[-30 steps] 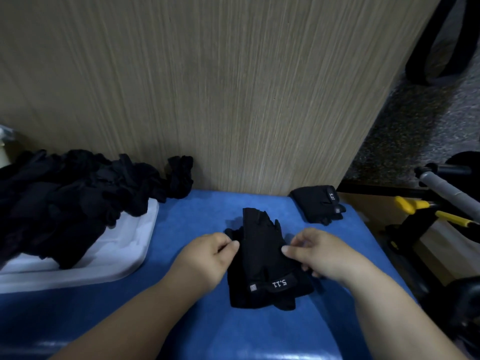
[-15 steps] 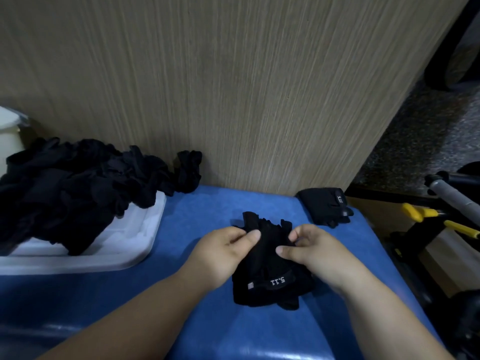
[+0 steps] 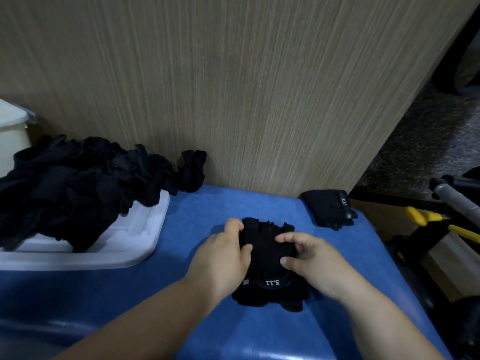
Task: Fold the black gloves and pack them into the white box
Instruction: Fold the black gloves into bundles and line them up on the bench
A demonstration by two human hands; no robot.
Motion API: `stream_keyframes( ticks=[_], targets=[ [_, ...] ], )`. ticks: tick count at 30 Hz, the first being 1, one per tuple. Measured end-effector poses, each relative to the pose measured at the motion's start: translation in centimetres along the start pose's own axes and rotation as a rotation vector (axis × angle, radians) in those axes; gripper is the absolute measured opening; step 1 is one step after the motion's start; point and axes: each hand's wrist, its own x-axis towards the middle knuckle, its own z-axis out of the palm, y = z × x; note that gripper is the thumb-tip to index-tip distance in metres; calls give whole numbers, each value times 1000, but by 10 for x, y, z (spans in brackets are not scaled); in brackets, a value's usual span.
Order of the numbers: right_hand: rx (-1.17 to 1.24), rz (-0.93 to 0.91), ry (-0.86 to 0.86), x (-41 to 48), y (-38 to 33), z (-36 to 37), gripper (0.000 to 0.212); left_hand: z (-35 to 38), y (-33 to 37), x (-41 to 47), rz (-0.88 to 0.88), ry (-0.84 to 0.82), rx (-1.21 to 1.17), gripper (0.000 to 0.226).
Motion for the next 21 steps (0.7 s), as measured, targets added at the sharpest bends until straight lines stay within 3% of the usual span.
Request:
stream_keyframes(
  ticks=[5,9,12,15,21],
  targets=[
    [-167,-22,85,3,4,-2,39,1,-3,-4,107,99,181,39],
    [-412,-265,255,5,6,-5,43,-6,-3,-5,310,31,184,46],
    [-498,-427,97,4,5,-2,45,-4,-12,-1,404,-178,219,44],
    [-554,-374,-143,3,12,5,53,-2,-17,-1,366,-346,268,48],
    [-761,-244,-280,5,24,4,57,-4,-18,-5,323,-395,347,52]
  ],
)
